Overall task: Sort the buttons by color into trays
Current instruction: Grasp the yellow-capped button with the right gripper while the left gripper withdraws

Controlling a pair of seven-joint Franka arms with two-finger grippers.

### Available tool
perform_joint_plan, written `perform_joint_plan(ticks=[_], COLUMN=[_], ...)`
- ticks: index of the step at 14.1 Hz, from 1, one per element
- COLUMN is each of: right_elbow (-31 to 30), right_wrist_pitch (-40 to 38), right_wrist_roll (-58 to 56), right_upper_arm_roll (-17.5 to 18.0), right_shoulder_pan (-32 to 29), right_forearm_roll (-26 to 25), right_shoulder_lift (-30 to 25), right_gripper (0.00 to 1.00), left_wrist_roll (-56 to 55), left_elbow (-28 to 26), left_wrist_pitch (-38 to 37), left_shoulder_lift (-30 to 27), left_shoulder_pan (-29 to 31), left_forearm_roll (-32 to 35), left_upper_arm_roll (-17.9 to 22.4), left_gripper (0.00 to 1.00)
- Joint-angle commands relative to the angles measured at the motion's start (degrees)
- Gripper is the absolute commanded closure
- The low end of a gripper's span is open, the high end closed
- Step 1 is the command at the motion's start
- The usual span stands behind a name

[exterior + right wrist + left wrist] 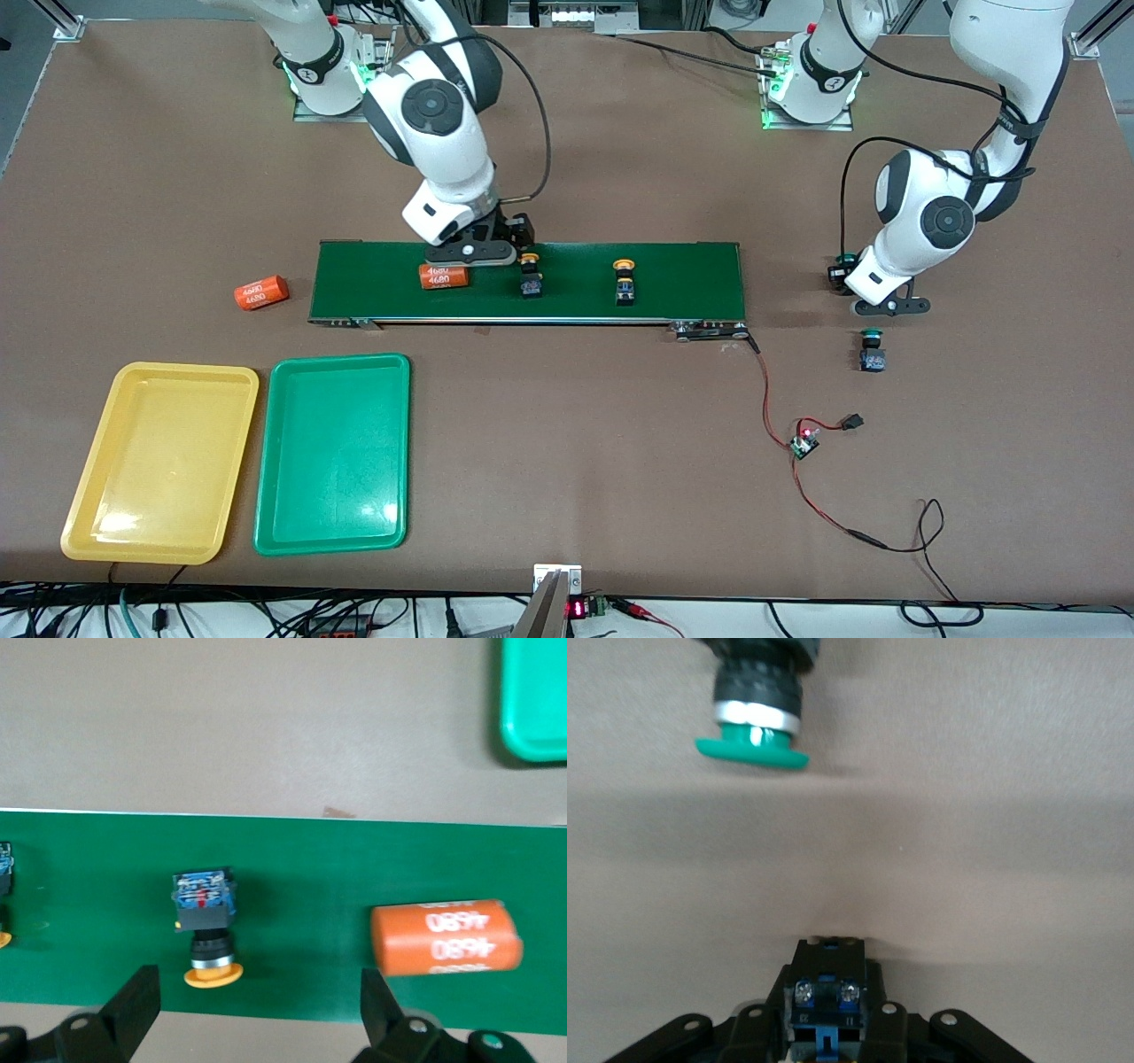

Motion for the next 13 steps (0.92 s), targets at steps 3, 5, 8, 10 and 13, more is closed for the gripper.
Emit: perform_joint_plan(ticks=[3, 5, 8, 10, 13], right_elbow=[3.24, 3.24, 3.24, 3.07, 2.98], right_wrist_pitch=[-0.37, 0.51, 1.48, 2.87, 3.32], right_wrist_roll=[0.67, 0.66, 0.49, 0.40, -1.00], right_upper_arm_roll=[-0.06, -0.15, -0.33, -0.41, -0.41], right_shoulder_pan=[1.30, 1.48, 1.48, 1.39, 1.39], right_forearm_roll=[-0.51, -0.60, -0.60, -0.77, -0.86], right_shoulder_lift=[5.46, 6.60, 7.75, 8.71, 9.24], right_gripper=[0.00, 0.00, 0.00, 0.00, 0.54], left_wrist_roll=[0.21, -0.58, -5.65, -12.68, -18.67], left_elbow=[6.40, 10.44, 14.23, 16.34, 18.19], left_wrist_pitch=[-13.90, -19.97, -22.37, -21.94, -19.23], left_shoulder_lift=[-5.19, -5.37, -5.11, -3.45, -0.81], left_shoulder_pan=[-0.39, -0.48, -0.74, -1.27, -2.50], left_forearm_roll=[0.73, 0.11, -6.10, -10.77, -11.32], left_upper_arm_roll=[-2.49, -6.79, -14.43, -19.01, -22.71], left_gripper=[0.95, 0.95, 0.94, 0.95, 0.94])
